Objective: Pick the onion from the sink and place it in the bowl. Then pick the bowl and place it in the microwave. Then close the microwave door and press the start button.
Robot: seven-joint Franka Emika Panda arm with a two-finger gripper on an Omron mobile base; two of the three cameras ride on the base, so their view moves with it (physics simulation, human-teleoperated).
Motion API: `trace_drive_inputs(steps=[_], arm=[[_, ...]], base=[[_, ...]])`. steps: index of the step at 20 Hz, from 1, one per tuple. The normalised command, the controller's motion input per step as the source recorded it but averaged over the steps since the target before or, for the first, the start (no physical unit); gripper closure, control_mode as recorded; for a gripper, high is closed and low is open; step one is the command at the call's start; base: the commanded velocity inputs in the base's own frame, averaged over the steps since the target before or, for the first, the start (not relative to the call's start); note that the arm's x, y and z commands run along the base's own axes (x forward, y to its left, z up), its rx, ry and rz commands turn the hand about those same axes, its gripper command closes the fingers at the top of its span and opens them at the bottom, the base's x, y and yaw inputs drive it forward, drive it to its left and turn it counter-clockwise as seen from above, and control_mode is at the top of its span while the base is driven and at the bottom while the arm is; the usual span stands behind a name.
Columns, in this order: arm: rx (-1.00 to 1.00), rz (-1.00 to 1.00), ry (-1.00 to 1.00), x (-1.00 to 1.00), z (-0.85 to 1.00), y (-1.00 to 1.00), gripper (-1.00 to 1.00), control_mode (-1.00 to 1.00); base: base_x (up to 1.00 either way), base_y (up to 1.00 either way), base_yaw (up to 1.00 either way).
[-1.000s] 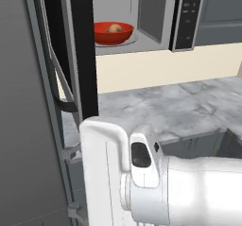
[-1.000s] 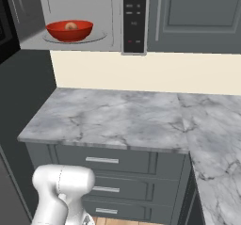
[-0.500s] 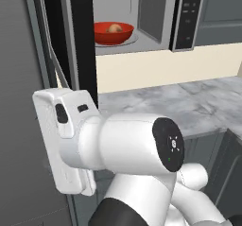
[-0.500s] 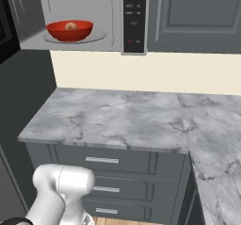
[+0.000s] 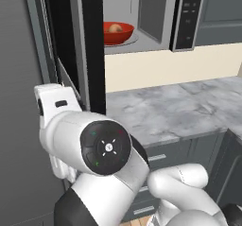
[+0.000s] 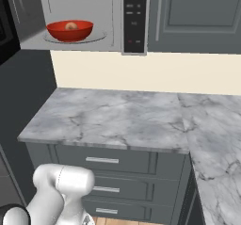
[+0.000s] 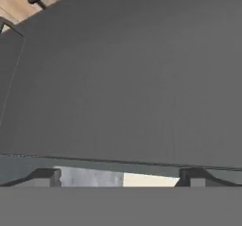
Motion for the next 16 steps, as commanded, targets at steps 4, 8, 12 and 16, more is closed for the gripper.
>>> trace_drive_inputs(steps=[4,8,12,16], arm=[[0.0,-0.31,0.0,0.54,-0.01,-0.53,-1.0,-1.0],[0.0,-0.31,0.0,0.46,0.0,-0.8,-1.0,-1.0],[0.0,-0.31,0.0,0.39,0.0,-0.93,-1.0,-1.0],[0.0,-0.29,0.0,0.42,0.0,-0.99,-1.0,-1.0]], base=[[0.0,0.0,0.0],[0.0,0.0,0.0],[0.0,0.0,0.0],[0.0,0.0,0.0]])
